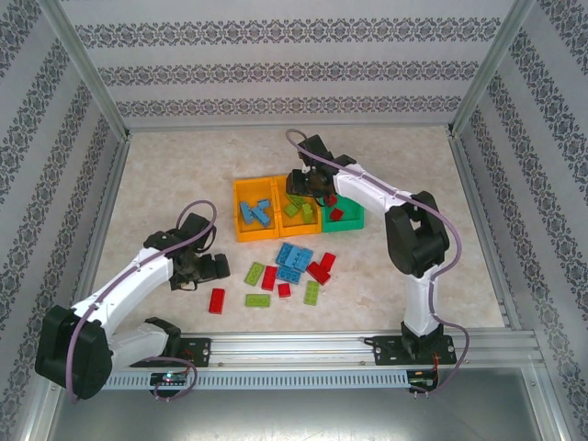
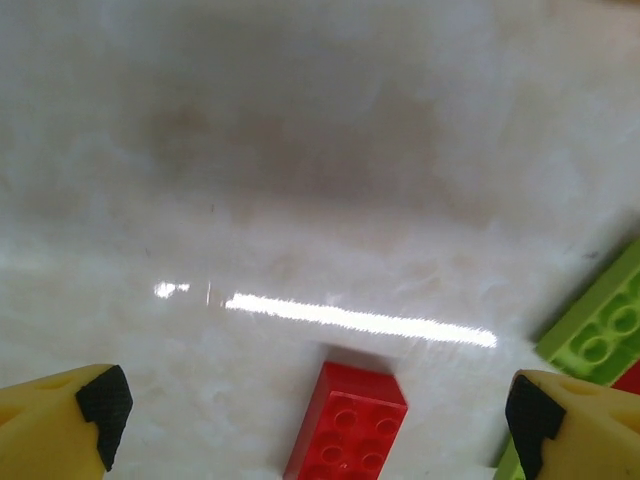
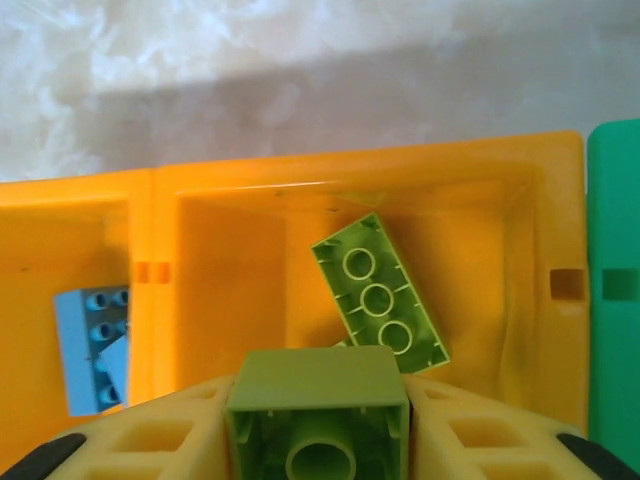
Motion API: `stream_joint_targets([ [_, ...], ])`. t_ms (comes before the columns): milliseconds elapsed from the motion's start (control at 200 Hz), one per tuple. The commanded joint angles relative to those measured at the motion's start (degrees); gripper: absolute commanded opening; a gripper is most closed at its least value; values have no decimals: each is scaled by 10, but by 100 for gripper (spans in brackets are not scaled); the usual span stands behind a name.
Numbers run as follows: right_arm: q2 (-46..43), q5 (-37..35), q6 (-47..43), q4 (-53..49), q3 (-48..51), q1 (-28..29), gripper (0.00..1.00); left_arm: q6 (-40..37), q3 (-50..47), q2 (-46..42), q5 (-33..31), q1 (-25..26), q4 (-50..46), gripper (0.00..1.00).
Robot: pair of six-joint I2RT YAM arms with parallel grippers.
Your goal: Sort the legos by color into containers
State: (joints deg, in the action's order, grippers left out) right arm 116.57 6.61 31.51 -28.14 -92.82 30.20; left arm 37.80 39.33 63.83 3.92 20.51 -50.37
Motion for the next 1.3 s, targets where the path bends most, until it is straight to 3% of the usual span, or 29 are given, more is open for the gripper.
stream_joint_targets([
  [0, 17, 9, -1, -29, -36, -4, 47, 35, -18, -26, 15, 19, 0, 98],
  [355, -11, 24, 6, -16, -17, -4, 61, 89, -27, 9, 9, 106, 4, 92],
  [724, -102, 7, 3, 3, 42, -22, 67, 104, -75, 9, 16, 117, 35, 80],
  [899, -149, -14, 0, 6, 84, -44, 70, 98, -75, 36, 20, 118, 60, 69],
  [1164, -237, -27, -3, 11, 181, -101, 73, 98, -82, 66, 30, 117, 103, 41],
  [1299, -285, -30, -8, 10, 236, -132, 73, 99, -74, 83, 34, 118, 118, 35],
])
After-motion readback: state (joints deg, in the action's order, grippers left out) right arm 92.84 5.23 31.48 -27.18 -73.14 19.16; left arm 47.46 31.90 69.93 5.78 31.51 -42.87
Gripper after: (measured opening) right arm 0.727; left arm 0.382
